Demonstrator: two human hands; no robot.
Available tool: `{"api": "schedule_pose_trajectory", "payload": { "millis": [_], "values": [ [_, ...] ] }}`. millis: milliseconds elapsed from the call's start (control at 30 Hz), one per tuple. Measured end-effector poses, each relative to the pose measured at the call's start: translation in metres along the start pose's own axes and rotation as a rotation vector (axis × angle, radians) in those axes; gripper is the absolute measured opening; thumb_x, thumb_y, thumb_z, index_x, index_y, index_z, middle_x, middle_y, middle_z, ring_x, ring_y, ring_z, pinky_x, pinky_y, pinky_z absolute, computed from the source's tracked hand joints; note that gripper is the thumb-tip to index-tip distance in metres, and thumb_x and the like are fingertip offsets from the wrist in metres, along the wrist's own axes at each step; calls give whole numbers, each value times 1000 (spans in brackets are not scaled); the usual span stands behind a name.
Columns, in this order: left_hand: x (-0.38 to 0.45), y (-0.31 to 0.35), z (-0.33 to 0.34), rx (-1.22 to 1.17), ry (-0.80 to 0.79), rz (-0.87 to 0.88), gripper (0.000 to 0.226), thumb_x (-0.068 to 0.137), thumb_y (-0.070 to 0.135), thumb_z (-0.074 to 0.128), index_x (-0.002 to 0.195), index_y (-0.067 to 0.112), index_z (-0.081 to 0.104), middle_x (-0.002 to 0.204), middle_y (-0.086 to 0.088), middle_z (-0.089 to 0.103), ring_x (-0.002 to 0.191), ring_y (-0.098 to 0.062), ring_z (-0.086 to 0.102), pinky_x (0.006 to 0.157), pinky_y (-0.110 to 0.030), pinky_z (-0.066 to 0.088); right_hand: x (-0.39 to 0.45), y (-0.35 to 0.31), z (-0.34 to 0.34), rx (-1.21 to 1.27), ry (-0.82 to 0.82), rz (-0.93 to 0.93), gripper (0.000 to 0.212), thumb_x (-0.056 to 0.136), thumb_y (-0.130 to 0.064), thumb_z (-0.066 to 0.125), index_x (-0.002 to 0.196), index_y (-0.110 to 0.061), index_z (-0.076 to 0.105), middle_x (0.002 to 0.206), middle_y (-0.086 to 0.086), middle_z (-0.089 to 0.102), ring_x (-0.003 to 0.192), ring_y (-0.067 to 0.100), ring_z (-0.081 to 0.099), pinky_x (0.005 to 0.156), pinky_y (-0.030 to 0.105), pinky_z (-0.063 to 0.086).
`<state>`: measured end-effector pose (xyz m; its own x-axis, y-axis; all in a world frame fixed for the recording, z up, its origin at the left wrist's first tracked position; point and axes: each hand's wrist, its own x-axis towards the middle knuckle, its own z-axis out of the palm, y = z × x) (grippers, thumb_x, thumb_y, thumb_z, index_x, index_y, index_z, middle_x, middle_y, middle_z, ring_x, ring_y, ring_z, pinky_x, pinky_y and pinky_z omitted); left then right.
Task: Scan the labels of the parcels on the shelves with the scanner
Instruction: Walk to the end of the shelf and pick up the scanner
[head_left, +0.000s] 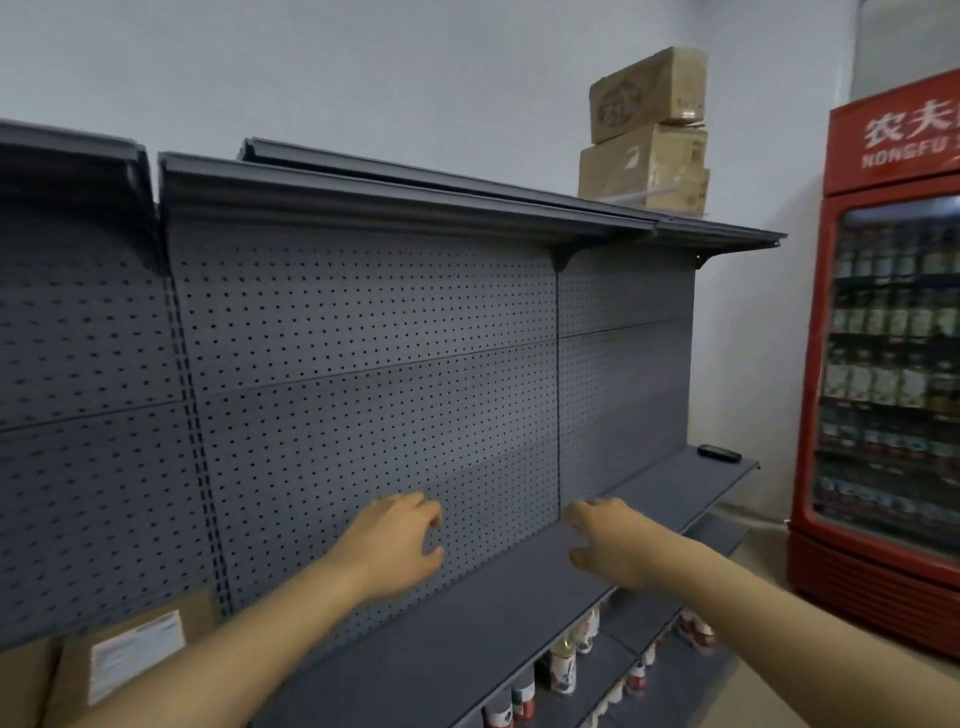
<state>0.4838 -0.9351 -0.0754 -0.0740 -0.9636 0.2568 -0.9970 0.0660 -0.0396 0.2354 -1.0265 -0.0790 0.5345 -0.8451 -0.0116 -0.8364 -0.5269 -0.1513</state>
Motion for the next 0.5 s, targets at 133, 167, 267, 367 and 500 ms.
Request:
{"api": "schedule_pose_trajectory", "payload": {
  "millis": [133, 167, 267, 367, 500],
  "values": [
    [56, 9, 24, 19, -40, 77, 41, 94, 41, 48, 130, 21, 52, 128, 5, 55, 119, -12, 51, 105, -29, 40, 23, 37, -1, -4, -4, 71, 57, 97, -35, 52, 146, -13, 33, 140, 15, 45, 127, 33, 43, 100, 40, 43],
    [72, 11, 29, 18, -42, 94, 41, 94, 41, 48, 130, 21, 53, 128, 5, 55, 119, -12, 51, 105, -29, 40, 30, 47, -1, 3, 1, 87, 58, 96, -36, 52, 146, -12, 33, 140, 15, 46, 127, 33, 43, 102, 41, 43],
    [118, 24, 43, 7, -55, 145, 41, 93, 43, 48, 128, 21, 53, 126, 5, 56, 117, -13, 51, 103, -29, 41, 47, 78, 2, 9, 8, 133, 56, 95, -36, 53, 143, -13, 38, 139, 14, 48, 126, 32, 44, 102, 43, 43],
    [171, 45, 59, -12, -32, 231, 41, 93, 43, 49, 127, 21, 53, 125, 5, 55, 116, -13, 51, 102, -30, 41, 67, 111, 5, 16, 23, 188, 56, 94, -36, 54, 144, -15, 38, 141, 12, 47, 128, 31, 43, 102, 39, 42],
    [255, 76, 81, -47, -30, 347, 41, 93, 44, 49, 126, 21, 53, 124, 4, 56, 114, -15, 52, 100, -32, 43, 101, 161, 0, -6, 22, 286, 55, 94, -34, 53, 144, -15, 39, 141, 14, 47, 130, 31, 42, 101, 37, 40]
  ]
}}
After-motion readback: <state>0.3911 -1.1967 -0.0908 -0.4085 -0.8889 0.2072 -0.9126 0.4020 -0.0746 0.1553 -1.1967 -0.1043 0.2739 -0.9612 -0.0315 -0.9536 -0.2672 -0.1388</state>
